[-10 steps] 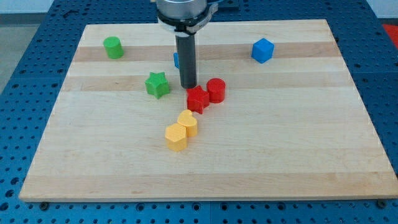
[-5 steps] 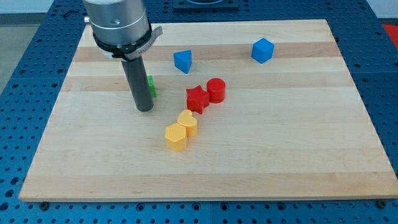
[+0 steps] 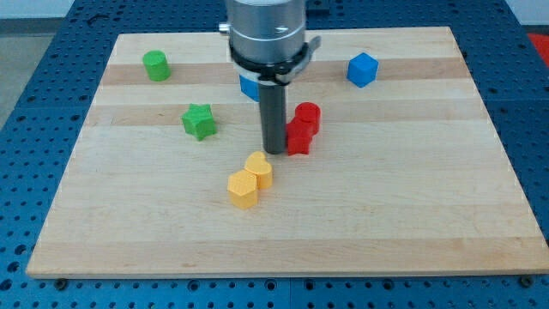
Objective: Move the red star along with red circle slightly right
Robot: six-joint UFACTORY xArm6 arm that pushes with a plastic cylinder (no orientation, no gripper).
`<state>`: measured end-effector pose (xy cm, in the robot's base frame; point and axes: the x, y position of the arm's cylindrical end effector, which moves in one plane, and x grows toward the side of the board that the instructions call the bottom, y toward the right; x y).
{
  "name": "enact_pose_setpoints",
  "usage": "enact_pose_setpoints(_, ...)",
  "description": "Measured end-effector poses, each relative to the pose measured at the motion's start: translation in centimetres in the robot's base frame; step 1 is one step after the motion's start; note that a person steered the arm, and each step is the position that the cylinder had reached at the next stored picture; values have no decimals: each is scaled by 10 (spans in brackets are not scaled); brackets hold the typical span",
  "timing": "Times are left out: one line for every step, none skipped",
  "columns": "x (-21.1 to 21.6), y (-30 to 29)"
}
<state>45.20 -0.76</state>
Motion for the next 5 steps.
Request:
enact_pose_setpoints(-1,11)
enact_pose_setpoints(-1,13)
enact_pose_setpoints(-1,14)
enact_pose_setpoints(-1,13)
enact_pose_setpoints(-4,4)
